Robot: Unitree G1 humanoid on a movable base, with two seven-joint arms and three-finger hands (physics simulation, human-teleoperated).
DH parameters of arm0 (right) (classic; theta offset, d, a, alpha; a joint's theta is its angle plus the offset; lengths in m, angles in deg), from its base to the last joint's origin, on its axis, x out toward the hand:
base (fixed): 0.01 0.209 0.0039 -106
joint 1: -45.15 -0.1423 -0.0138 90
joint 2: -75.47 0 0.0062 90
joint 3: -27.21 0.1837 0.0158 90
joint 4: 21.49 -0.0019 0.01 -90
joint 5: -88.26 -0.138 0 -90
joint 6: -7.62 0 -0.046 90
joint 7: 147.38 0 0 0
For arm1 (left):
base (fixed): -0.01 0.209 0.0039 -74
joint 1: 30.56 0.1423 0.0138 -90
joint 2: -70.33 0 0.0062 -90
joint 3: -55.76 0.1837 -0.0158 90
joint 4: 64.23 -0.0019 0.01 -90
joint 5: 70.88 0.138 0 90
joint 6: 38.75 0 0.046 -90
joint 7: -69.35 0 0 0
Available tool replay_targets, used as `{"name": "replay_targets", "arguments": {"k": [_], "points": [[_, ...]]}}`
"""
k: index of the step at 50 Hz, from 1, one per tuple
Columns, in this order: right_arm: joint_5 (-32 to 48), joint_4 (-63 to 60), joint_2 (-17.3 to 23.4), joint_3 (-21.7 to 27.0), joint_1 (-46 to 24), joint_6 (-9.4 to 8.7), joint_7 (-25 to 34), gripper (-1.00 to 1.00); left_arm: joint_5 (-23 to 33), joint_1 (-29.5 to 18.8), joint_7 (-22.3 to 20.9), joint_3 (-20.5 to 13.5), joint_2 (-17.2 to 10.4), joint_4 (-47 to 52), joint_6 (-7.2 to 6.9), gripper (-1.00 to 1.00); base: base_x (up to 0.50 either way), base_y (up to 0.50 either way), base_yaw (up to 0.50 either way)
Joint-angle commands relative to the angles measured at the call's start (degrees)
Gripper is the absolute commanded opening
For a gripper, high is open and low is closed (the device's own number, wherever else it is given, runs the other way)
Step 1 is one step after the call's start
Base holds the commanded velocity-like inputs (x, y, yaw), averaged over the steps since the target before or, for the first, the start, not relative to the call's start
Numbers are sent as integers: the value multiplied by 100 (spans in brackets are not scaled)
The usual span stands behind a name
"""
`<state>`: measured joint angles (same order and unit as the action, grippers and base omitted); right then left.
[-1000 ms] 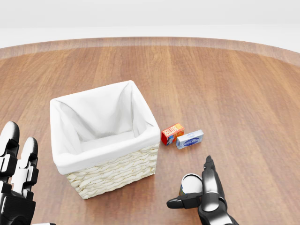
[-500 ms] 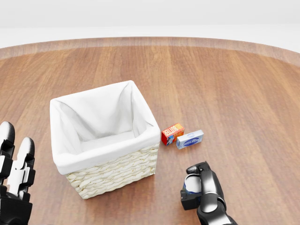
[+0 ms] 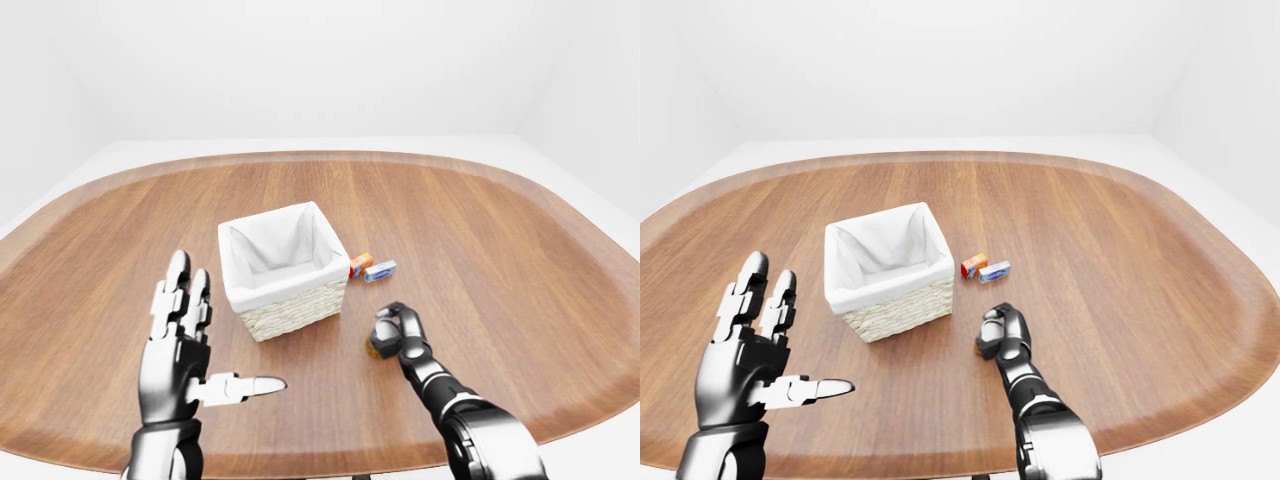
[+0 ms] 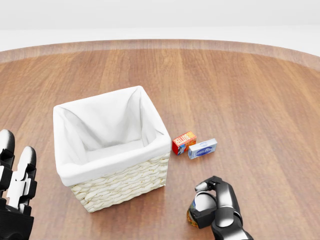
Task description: Pick up the alphabet soup and put it in the basket.
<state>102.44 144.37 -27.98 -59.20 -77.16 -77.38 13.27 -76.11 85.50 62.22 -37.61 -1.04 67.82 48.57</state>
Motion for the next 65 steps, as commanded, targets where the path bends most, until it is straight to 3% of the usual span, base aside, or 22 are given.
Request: {"name": "replay_targets", "arguments": {"k": [1, 23, 34, 45, 65], "points": [[-32, -143, 54, 42, -51, 0, 60, -100, 13, -14, 5, 13, -1, -35, 7, 100, 0, 0, 0], [-352, -458, 177, 26, -50, 0, 228, -100, 44, -27, 49, 73, -32, -72, 18, 100, 0, 0, 0], [-611, -1169, 268, 21, 123, 0, 414, -100, 32, -42, 45, 61, -41, -87, 8, 100, 0, 0, 0], [-708, -3179, 240, -24, 907, 0, 627, -100, -10, 41, 9, 30, -22, 7, 21, 100, 0, 0, 0], [-648, -5582, 96, -48, 1744, 0, 917, -100, -26, 128, -27, 33, -4, 97, 40, 100, 0, 0, 0]]}}
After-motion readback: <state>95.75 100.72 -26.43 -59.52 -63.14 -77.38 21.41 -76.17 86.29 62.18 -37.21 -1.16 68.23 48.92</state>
